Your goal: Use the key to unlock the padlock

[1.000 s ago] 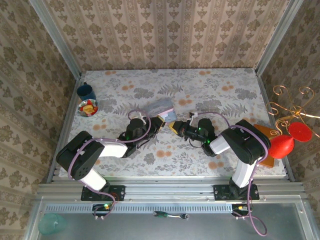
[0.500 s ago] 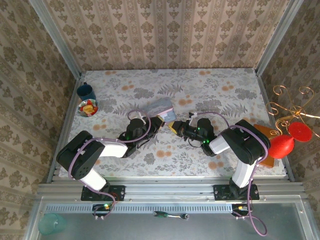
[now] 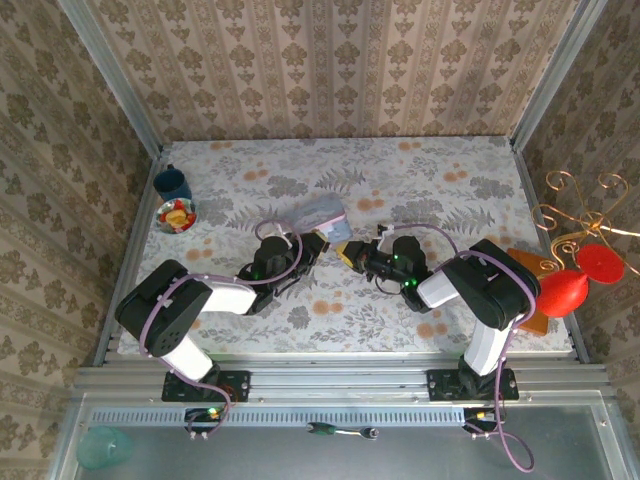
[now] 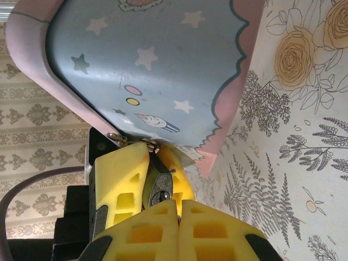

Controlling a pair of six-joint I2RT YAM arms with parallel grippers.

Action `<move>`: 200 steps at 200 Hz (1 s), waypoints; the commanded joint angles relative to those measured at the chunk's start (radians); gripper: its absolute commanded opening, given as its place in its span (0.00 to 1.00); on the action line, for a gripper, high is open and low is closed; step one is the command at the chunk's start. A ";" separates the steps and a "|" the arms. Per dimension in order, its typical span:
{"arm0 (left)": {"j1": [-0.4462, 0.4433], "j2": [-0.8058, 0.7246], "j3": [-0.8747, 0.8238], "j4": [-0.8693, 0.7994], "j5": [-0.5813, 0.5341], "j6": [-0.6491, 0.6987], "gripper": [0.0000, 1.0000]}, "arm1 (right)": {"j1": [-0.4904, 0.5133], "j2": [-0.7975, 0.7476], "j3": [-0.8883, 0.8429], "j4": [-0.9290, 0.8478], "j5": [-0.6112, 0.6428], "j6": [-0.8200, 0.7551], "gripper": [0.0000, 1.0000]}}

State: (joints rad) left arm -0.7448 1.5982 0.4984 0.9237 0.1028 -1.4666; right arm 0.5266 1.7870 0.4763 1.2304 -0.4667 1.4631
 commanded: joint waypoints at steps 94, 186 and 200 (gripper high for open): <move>-0.097 0.004 0.069 -0.028 0.202 0.040 0.02 | 0.052 -0.019 0.085 0.077 -0.047 0.014 0.00; -0.097 -0.017 0.065 -0.037 0.200 0.048 0.01 | 0.003 0.028 0.043 0.073 -0.033 0.006 0.00; -0.096 -0.026 0.063 -0.046 0.192 0.051 0.01 | 0.003 0.030 0.036 0.073 -0.021 0.000 0.00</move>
State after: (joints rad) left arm -0.7536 1.5982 0.5270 0.8436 0.0902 -1.4322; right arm 0.5148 1.8015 0.4778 1.2133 -0.4797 1.4696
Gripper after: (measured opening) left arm 0.158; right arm 0.066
